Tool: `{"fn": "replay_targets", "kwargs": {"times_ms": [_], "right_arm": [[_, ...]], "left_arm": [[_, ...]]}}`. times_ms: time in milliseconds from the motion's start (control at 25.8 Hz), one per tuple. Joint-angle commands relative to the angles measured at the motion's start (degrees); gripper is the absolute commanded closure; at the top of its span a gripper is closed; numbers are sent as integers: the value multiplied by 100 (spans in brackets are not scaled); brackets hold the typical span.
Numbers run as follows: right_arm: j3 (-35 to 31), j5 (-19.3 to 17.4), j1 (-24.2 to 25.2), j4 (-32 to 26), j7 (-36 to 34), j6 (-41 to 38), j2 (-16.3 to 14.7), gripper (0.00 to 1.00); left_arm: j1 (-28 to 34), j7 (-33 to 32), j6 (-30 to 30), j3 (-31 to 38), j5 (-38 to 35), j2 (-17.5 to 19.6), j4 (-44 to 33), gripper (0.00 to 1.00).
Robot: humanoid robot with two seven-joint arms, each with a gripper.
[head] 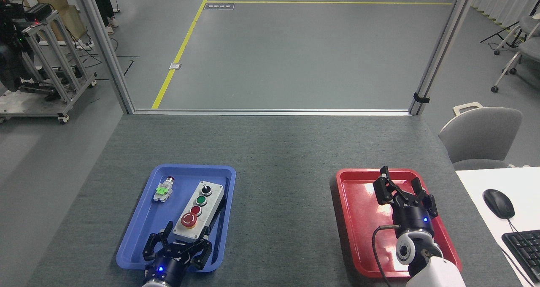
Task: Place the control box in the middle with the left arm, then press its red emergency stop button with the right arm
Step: 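Close the left gripper on the near end of the control box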
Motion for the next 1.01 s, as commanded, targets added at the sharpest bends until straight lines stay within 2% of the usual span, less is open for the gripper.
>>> {"fn": "replay_targets", "kwargs": {"times_ms": [0, 233, 698, 970], "right_arm": [[0, -5, -5, -5, 6, -9, 1, 0], [0, 4, -5, 4, 6, 0, 1, 0], [0, 4, -5, 4, 15, 0, -8, 0], [0, 4, 4, -5, 6, 0, 1, 0]], "left_arm": [[-14, 34, 1, 23, 4, 29, 6, 1], [-49, 26, 1, 23, 4, -24, 59, 1], [-700, 26, -25, -3, 30, -314, 1026, 1], [-761, 34, -8, -3, 22, -349, 1123, 1]]}}
